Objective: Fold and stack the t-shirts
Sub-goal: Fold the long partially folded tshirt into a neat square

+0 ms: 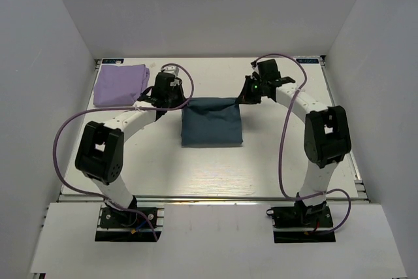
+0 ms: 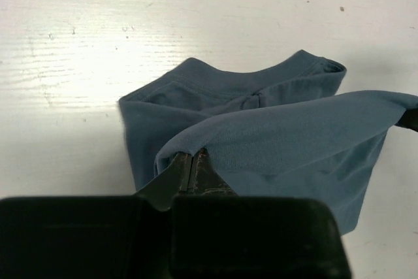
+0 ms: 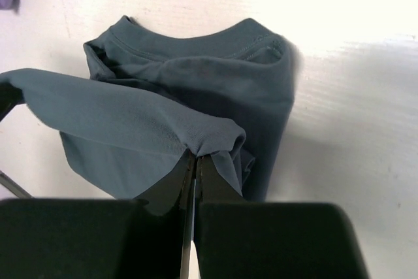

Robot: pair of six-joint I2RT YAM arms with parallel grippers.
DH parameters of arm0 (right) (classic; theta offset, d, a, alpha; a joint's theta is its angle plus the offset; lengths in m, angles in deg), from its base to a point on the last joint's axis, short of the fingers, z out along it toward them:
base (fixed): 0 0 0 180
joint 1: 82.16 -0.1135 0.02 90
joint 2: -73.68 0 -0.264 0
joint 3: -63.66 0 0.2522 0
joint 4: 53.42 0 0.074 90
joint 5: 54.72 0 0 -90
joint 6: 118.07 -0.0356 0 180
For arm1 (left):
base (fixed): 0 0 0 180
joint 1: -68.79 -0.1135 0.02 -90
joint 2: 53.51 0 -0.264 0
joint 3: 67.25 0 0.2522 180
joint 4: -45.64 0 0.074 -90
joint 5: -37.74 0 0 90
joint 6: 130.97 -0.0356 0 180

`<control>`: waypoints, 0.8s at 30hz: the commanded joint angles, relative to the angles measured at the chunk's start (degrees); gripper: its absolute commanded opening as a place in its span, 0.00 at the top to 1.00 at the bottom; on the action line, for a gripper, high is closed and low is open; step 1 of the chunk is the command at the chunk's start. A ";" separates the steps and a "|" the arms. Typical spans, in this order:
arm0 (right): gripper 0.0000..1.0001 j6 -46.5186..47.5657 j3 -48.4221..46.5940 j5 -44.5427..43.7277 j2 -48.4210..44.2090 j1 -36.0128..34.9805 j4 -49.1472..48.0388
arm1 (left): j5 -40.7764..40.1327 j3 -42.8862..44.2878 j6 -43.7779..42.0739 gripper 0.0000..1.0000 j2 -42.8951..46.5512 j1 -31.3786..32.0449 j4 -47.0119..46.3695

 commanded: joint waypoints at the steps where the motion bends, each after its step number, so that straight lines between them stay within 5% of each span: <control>1: 1.00 0.84 -4.26 2.70 2.60 1.55 -1.43 | 1.31 2.57 -1.12 1.00 -2.09 -1.72 -1.35; 6: 1.00 0.05 -6.80 3.33 6.22 2.43 -0.90 | 3.33 3.80 -0.60 1.00 -6.57 -3.64 -3.02; 7: 0.98 0.05 -7.42 3.68 7.79 2.44 -0.20 | 3.33 4.85 -0.59 1.00 -7.37 -3.65 -3.02; 8: 0.84 0.05 -8.03 3.85 8.50 2.87 0.15 | 3.33 5.47 -0.59 0.96 -8.07 -4.17 -3.02; 9: 0.64 0.39 -10.30 4.29 9.20 2.79 -0.02 | 3.33 6.17 -0.59 0.34 -8.77 -4.70 -3.02; 10: 0.37 0.31 -11.11 4.64 9.64 3.05 0.16 | 3.33 7.83 -0.59 0.01 -10.00 -4.71 -2.41; 13: 0.10 1.71 -17.00 6.23 12.28 3.58 3.65 | 4.74 11.70 -1.11 0.00 -11.23 -5.50 -0.21; 19: 0.10 1.10 -7.35 6.05 3.51 3.31 -3.33 | 7.90 7.17 -2.52 0.00 -5.01 -6.02 -1.86; 24: 0.10 -0.12 4.17 11.82 -4.31 2.61 -10.90 | 20.44 2.58 -4.36 0.00 -1.31 -4.62 -9.77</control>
